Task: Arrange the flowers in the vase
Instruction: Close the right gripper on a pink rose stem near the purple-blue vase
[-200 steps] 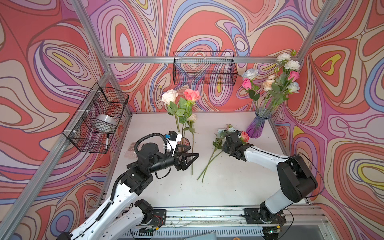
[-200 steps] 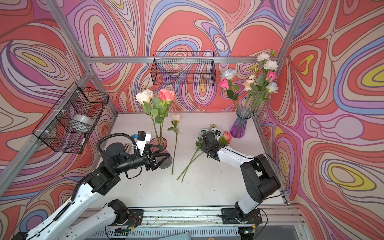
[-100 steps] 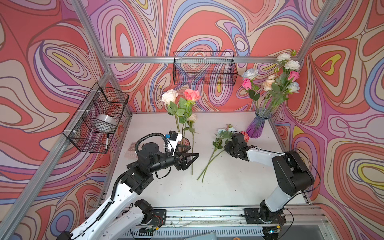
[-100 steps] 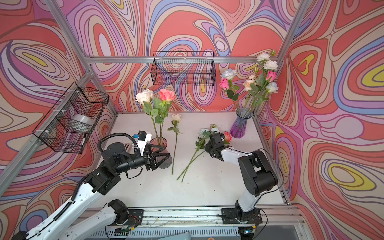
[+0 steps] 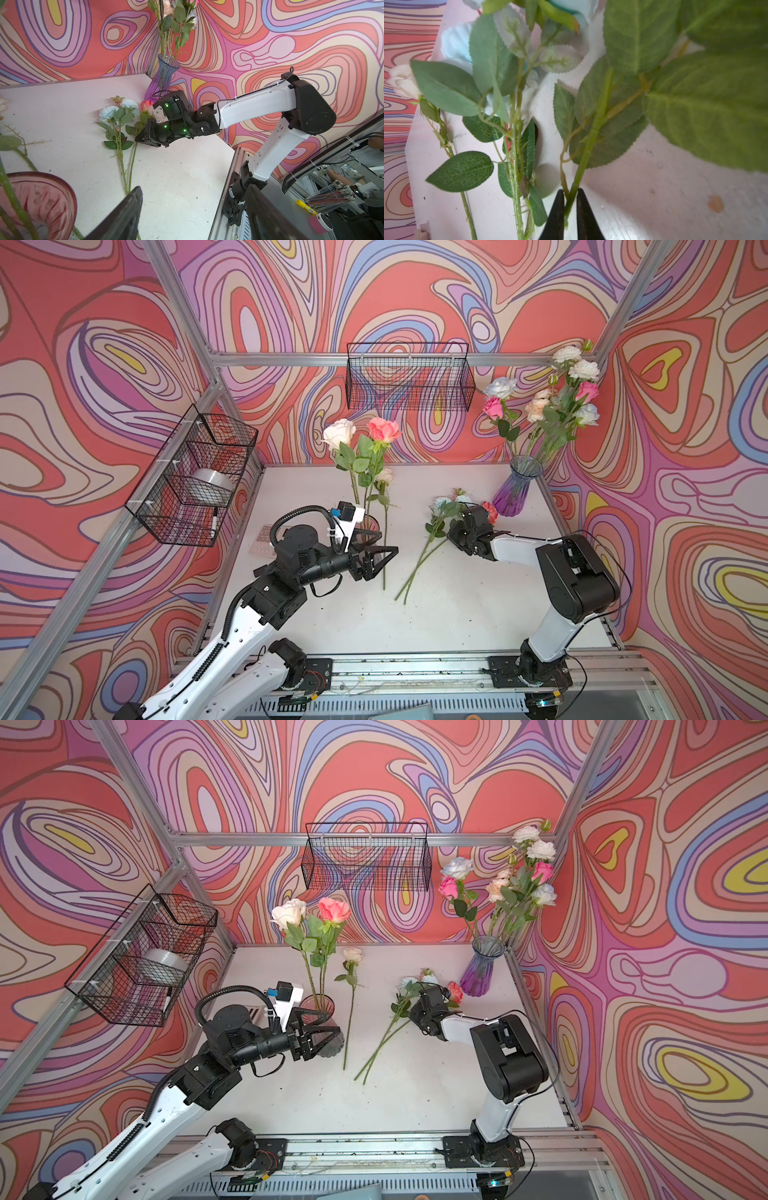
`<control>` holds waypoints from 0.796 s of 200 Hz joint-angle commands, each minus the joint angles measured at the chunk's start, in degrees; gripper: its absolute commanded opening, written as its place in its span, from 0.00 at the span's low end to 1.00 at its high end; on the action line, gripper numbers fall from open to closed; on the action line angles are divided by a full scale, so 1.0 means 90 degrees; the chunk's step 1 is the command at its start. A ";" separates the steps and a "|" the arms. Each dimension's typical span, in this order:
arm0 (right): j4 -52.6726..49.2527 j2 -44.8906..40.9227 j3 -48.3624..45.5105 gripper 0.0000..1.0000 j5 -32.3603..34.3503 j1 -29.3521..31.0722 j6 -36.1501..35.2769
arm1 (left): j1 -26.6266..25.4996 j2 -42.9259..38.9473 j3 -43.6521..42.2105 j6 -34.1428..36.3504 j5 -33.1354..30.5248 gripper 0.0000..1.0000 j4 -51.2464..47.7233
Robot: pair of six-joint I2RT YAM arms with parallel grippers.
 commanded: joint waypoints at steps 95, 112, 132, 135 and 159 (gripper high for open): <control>0.0454 0.0456 -0.0008 0.18 -0.0218 -0.0090 0.0261 | -0.0031 0.0018 0.0134 0.0136 0.0013 0.79 -0.0058; 0.0530 0.0450 -0.0066 0.13 -0.0203 -0.0101 0.0323 | -0.0031 0.0013 0.0150 0.0143 0.0010 0.79 -0.0058; 0.0586 0.0304 -0.0166 0.07 -0.0212 -0.0112 0.0339 | -0.0031 -0.0001 0.0134 0.0146 -0.0013 0.79 -0.0059; 0.0586 0.0248 -0.0187 0.07 -0.0203 -0.0113 0.0332 | -0.0031 -0.0001 0.0135 0.0154 -0.0015 0.79 -0.0069; 0.0454 -0.0377 -0.0371 0.04 -0.0001 -0.0113 0.0207 | -0.0031 -0.0026 0.0155 0.0156 0.0000 0.79 -0.0078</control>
